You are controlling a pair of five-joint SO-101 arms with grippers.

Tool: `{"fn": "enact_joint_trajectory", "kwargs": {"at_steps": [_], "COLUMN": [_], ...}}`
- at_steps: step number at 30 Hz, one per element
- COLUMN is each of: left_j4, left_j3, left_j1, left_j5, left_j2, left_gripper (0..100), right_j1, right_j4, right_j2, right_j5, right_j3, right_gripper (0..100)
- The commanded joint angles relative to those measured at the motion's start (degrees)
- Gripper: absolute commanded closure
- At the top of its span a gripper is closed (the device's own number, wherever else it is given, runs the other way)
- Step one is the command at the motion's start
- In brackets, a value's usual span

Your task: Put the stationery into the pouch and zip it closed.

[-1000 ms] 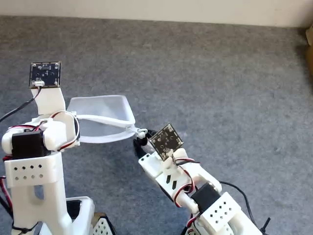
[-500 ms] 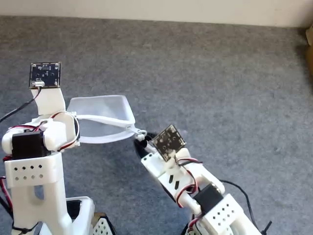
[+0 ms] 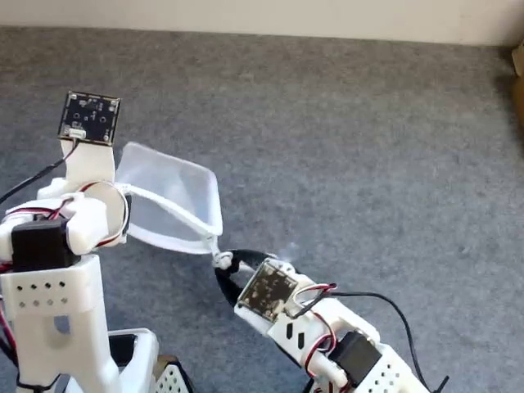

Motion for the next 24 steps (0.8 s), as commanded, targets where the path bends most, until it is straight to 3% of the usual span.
{"fn": "enact_joint_trajectory", "kwargs": {"at_steps": [1,12,24], "left_j4": [-0.6,-4.4,-10.1], "left_j3": [-5.2,-6.6,-7.0], "left_j1": [1.5,21.0,36.7], "left_j5": [-0.9,-4.1,-4.0], "left_j2": [-0.3,0.2,3.1], "left_gripper": [77,76,76], "right_j1": [-1.2,-1.3,-1.3], "right_j4": [0.2,0.2,0.2], "right_j2": [-0.9,-1.0,-1.0], "right_j5": [1.1,1.1,1.1], "right_j3": [-0.7,-0.3,0.9], "right_gripper": [99.4,99.4,99.4]}}
